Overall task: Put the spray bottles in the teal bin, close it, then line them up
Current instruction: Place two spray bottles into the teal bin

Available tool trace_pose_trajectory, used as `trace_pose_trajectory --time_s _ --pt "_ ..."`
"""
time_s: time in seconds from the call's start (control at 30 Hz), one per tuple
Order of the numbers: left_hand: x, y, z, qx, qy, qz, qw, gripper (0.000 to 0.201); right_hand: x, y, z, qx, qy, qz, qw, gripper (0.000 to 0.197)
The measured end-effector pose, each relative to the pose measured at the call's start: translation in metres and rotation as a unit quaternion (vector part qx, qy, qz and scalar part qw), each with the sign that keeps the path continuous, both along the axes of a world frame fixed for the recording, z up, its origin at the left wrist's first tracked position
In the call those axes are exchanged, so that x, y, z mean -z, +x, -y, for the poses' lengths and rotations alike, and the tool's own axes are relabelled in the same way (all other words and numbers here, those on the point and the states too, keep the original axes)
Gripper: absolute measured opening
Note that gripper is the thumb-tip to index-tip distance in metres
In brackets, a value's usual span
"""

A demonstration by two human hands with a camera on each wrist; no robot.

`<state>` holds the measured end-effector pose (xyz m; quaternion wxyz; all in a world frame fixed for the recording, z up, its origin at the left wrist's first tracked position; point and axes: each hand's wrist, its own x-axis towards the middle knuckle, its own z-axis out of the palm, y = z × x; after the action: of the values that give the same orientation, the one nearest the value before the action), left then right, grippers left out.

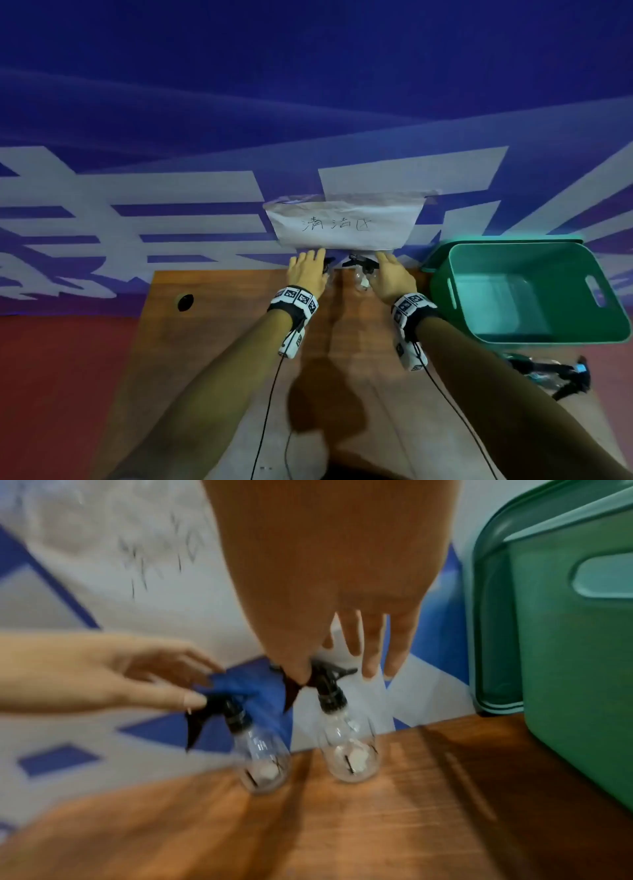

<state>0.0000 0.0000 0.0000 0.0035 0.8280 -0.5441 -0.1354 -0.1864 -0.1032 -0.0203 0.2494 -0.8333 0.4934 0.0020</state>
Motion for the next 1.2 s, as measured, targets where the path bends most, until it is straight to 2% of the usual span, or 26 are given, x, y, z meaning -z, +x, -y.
trace_pose_trajectory --time_s 0.13,0.23,0.33,0.47,0.63,0.77,1.0,1.2 --pt "0.011 0.002 0.001 0.005 0.057 0.027 0.998 0.065 0.003 0.011 -0.003 -0.046 -0.078 -0.041 0.995 0.034" --pt "0.025 0.003 -0.006 0.003 0.109 0.011 0.994 0.074 0.006 0.020 -0.004 -0.030 -0.047 -0.043 0.998 0.025" --pt "0.036 -0.002 -0.014 -0.018 0.113 -0.007 0.993 0.059 0.013 0.023 -0.011 -0.007 -0.018 -0.037 0.999 0.024" --pt "0.041 -0.009 -0.024 -0.042 0.079 -0.029 0.996 0.034 0.019 0.020 -0.024 0.042 -0.005 0.014 0.999 0.022" --pt "0.026 -0.023 -0.038 -0.109 0.042 -0.078 0.990 0.032 0.015 0.007 -0.039 0.196 0.071 0.101 0.973 0.013" --pt "0.008 -0.040 -0.056 -0.132 -0.031 -0.118 0.984 0.027 0.006 -0.011 -0.060 0.275 0.077 0.180 0.941 0.016" --pt "-0.041 -0.066 -0.068 -0.121 -0.122 -0.145 0.974 0.022 -0.022 -0.050 -0.083 0.307 0.042 0.273 0.911 0.022" --pt "-0.077 -0.096 -0.072 -0.067 -0.204 -0.158 0.964 0.018 -0.059 -0.099 -0.096 0.260 -0.024 0.326 0.909 0.022"
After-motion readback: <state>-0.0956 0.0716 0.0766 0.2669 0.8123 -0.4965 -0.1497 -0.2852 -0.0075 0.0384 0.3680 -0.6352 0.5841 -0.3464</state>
